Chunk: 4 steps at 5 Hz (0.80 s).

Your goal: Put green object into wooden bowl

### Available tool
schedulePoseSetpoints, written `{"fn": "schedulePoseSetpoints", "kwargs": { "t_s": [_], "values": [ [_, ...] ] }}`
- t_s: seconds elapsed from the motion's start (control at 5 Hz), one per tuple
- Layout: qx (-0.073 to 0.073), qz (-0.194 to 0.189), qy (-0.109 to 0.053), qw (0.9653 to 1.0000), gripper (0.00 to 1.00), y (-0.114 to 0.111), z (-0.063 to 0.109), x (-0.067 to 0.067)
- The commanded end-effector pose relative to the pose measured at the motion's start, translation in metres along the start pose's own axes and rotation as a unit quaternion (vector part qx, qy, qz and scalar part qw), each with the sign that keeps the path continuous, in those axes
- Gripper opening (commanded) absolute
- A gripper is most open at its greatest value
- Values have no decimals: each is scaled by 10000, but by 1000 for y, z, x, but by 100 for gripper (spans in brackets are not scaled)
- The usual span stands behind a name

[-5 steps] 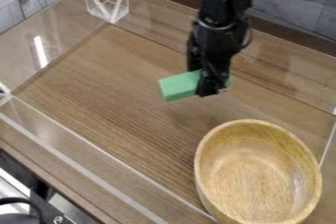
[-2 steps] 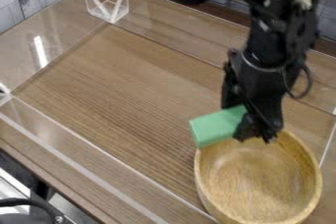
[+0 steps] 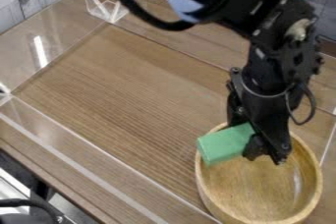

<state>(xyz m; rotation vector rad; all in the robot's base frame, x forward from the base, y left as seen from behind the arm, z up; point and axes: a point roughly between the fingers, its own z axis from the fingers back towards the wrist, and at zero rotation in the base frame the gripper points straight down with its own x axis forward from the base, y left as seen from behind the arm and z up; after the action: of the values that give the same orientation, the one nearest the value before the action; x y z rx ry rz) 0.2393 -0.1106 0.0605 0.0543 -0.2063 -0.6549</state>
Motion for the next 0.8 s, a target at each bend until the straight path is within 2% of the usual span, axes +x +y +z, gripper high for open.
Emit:
{"fn": "schedulePoseSetpoints", "kwargs": {
  "t_s": [0.0,0.4,0.6],
  "values": [
    [-107,227,58,9997,0,-3,-16,-8],
    [-331,280,127,9990,0,-17,-19,-17],
    [-521,226,251,9981,0,-23,-29,-9]
  ]
}}
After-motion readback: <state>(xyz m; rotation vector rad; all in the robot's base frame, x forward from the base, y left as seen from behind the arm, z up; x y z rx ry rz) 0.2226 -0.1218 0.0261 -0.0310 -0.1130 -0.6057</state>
